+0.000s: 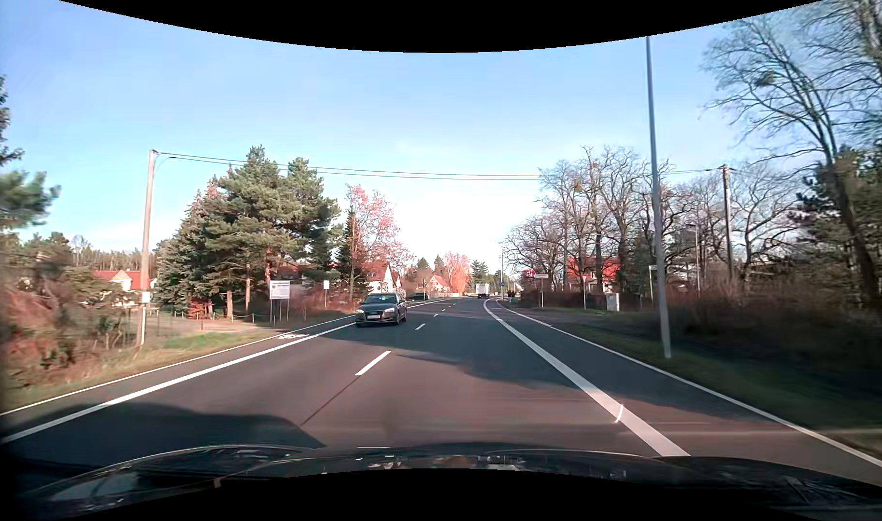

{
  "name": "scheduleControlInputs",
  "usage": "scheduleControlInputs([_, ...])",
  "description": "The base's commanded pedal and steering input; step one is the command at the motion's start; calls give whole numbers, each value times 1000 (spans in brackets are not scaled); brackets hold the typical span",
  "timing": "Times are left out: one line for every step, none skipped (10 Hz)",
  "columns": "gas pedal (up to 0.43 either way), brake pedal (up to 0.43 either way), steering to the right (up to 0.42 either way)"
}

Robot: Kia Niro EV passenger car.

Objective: Follow the waypoints while adhering to traffic rules and regulations

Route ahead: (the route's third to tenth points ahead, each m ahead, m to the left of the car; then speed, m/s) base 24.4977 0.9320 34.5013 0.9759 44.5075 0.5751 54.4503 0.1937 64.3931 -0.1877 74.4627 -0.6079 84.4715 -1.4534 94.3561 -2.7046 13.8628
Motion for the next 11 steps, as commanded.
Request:
scheduleControlInputs([118,0,-1])
scheduleControlInputs([118,0,-1])
scheduleControlInputs([118,0,-1])
scheduleControlInputs([118,0,-1])
scheduleControlInputs([118,0,-1])
scheduleControlInputs([118,0,-1])
scheduleControlInputs([118,0,-1])
scheduleControlInputs([118,0,-1])
scheduleControlInputs([118,0,-1])
scheduleControlInputs([118,0,-1])
scheduleControlInputs([130,0,-1])
